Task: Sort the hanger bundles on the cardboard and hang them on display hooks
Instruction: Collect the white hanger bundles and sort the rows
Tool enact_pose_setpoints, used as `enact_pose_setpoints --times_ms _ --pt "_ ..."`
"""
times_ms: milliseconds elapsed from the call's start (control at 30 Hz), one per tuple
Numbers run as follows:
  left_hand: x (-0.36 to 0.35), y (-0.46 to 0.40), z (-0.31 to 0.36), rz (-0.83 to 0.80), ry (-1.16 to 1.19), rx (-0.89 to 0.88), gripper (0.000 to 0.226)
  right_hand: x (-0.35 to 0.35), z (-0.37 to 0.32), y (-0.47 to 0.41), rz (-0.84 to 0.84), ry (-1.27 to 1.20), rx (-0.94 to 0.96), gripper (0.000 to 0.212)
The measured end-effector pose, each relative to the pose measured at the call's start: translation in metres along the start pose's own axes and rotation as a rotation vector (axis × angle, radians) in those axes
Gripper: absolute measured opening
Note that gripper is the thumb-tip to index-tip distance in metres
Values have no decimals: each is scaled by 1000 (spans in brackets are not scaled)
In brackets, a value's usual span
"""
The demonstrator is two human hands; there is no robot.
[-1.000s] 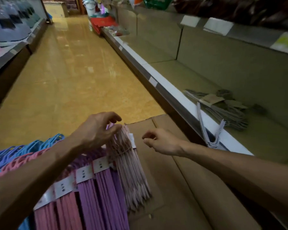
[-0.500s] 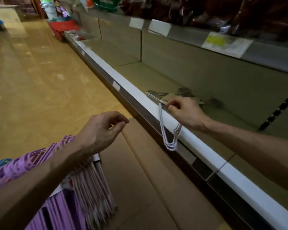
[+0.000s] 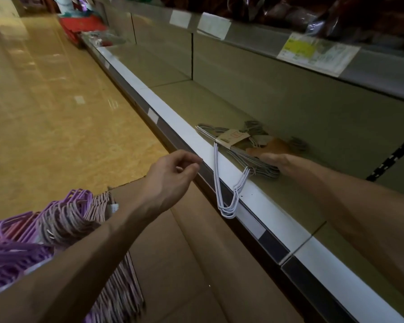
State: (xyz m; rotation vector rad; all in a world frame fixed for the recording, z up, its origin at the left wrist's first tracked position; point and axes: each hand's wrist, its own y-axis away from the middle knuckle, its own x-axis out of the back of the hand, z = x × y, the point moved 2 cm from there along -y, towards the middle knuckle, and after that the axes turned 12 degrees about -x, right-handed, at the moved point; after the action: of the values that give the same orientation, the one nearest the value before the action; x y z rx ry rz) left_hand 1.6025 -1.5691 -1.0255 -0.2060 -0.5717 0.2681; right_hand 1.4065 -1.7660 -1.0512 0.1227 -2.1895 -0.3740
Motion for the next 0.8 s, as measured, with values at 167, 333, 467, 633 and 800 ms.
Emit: enact_pose_setpoints --times_ms 167,333,467,633,800 --pt "-8 -8 6 23 84 32 17 7 0 -8 120 49 39 26" --pt "-7 -7 3 29 76 58 17 9 -6 -1 216 -6 131 24" --pt "2 -6 1 55 95 97 18 14 -13 11 139 -135 229 15" --pt "21 -4 -10 206 288 299 35 -3 -22 42 -49 -338 297 19" --pt "54 -2 -23 438 574 492 53 -23 -43 71 -279 -531 427 8"
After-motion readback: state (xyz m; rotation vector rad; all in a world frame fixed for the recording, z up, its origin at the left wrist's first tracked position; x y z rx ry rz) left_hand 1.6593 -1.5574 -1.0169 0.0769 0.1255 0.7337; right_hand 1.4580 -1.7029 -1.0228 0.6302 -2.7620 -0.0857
